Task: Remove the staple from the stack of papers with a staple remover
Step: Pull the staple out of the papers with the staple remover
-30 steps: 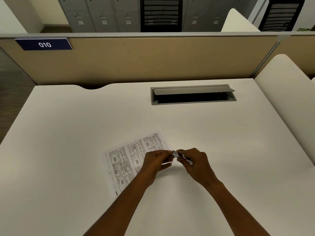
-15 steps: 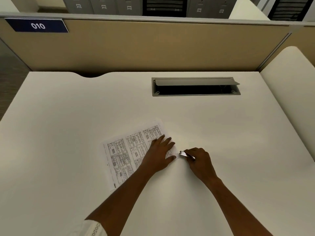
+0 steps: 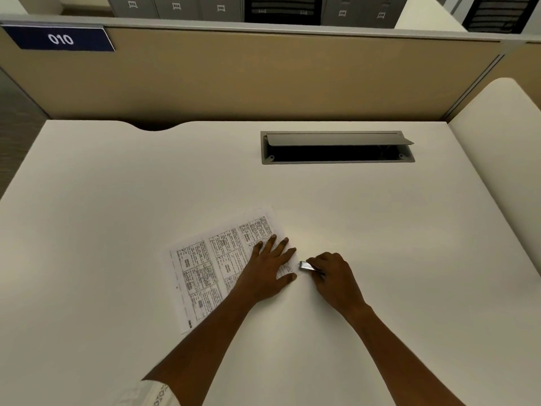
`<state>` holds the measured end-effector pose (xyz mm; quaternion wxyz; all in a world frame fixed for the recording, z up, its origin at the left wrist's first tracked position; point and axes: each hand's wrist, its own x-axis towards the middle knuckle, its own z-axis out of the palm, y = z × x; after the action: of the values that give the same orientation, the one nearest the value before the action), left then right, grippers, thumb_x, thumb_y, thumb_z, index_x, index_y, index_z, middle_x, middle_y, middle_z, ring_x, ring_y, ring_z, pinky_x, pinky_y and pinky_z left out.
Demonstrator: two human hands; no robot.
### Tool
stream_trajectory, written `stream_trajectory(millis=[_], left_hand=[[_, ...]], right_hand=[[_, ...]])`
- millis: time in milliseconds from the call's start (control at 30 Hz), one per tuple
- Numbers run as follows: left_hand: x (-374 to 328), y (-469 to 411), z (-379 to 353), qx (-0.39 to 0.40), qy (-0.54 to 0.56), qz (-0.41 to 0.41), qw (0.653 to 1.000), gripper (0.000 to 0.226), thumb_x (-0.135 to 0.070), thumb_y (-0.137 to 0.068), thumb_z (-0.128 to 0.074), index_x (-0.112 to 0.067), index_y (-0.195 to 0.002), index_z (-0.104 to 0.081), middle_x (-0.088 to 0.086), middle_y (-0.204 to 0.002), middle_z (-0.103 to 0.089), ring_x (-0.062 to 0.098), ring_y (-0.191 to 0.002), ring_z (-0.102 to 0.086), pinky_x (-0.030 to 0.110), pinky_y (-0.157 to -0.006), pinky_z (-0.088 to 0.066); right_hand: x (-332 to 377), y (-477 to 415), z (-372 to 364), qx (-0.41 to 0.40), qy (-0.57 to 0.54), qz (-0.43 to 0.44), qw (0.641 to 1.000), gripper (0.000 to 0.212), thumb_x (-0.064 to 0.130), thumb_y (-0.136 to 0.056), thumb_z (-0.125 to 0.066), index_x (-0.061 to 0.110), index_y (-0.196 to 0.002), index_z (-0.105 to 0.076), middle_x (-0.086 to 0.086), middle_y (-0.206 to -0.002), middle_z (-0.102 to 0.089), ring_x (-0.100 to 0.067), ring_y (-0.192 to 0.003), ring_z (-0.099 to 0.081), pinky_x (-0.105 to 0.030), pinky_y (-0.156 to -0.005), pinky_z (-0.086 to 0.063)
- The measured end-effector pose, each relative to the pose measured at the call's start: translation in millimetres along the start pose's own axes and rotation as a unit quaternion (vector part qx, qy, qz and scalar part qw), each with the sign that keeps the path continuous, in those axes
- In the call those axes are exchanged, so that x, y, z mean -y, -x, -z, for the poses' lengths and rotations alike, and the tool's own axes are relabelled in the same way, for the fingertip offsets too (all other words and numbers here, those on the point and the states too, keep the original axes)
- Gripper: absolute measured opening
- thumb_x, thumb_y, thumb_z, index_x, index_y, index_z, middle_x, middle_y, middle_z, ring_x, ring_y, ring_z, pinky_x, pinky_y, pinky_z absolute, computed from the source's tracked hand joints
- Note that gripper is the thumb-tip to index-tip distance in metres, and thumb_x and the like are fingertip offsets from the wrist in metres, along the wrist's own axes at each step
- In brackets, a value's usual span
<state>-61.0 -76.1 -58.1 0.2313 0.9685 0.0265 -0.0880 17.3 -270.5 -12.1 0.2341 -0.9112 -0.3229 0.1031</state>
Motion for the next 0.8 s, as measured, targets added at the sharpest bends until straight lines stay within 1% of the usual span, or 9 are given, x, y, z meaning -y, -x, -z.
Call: stream_trajectory(millis=[133,233,467,567,700,800], left_hand=[[2,1,-5,-0.015,0.036,-0.005,0.999,0.061,-0.054,-0.103,-0.044,-0.029,-0.158,-0.033,0.001,-0.171,-0.014,0.025,-0.16,0.0,0.05,-0.128,-0.001],[6,1,-8,-0.027,0.045,-0.016,0.999,0.057,-0.049,-0.104,-0.044,-0.028,-0.157,-0.036,0.003,-0.171,-0.016,0.027,-0.159,-0.002,0.05,-0.127,-0.001],[8,1,-12,-0.033,0.046,-0.022,0.998,0.055,-0.05,-0.103,-0.045,-0.033,-0.155,-0.039,0.002,-0.171,-0.013,0.027,-0.159,0.0,0.047,-0.126,0.004],[8,1,-10,-0.025,0.032,-0.023,0.999,0.054,-0.05,-0.104,-0.044,-0.034,-0.155,-0.038,0.003,-0.171,-0.012,0.028,-0.159,0.001,0.048,-0.127,0.004],[7,2,-7,-0.014,-0.014,-0.021,1.0,0.054,-0.054,-0.105,-0.04,-0.037,-0.156,-0.036,0.002,-0.172,-0.01,0.031,-0.159,0.005,0.051,-0.127,0.004],[6,3,-5,-0.022,-0.046,-0.016,0.999,0.054,-0.057,-0.103,-0.038,-0.041,-0.154,-0.037,0.0,-0.172,-0.01,0.035,-0.158,0.008,0.058,-0.124,0.007]], right_hand=[[3,0,-2,0.019,0.004,0.005,1.0,0.022,0.016,-0.094,-0.066,0.015,-0.115,-0.074,-0.006,-0.101,-0.068,-0.027,-0.093,-0.058,-0.04,-0.078,-0.049],[3,-1,-2,0.024,0.013,0.008,1.0,0.021,0.017,-0.095,-0.065,0.014,-0.114,-0.074,-0.008,-0.099,-0.066,-0.028,-0.091,-0.057,-0.041,-0.077,-0.049],[3,-6,-1,0.045,0.01,0.031,0.998,0.018,0.021,-0.096,-0.065,0.015,-0.11,-0.077,-0.007,-0.092,-0.066,-0.026,-0.086,-0.056,-0.034,-0.07,-0.046],[1,-10,2,0.059,0.007,0.037,0.998,0.016,0.024,-0.096,-0.066,0.015,-0.103,-0.077,-0.005,-0.093,-0.067,-0.025,-0.087,-0.058,-0.035,-0.073,-0.048],[0,-14,4,0.078,0.011,0.041,0.996,0.016,0.024,-0.096,-0.066,0.014,-0.102,-0.077,-0.004,-0.095,-0.067,-0.024,-0.09,-0.059,-0.039,-0.076,-0.049],[1,-16,5,0.089,0.015,0.039,0.995,0.015,0.022,-0.096,-0.066,0.014,-0.103,-0.077,-0.004,-0.096,-0.067,-0.024,-0.091,-0.059,-0.039,-0.076,-0.05]])
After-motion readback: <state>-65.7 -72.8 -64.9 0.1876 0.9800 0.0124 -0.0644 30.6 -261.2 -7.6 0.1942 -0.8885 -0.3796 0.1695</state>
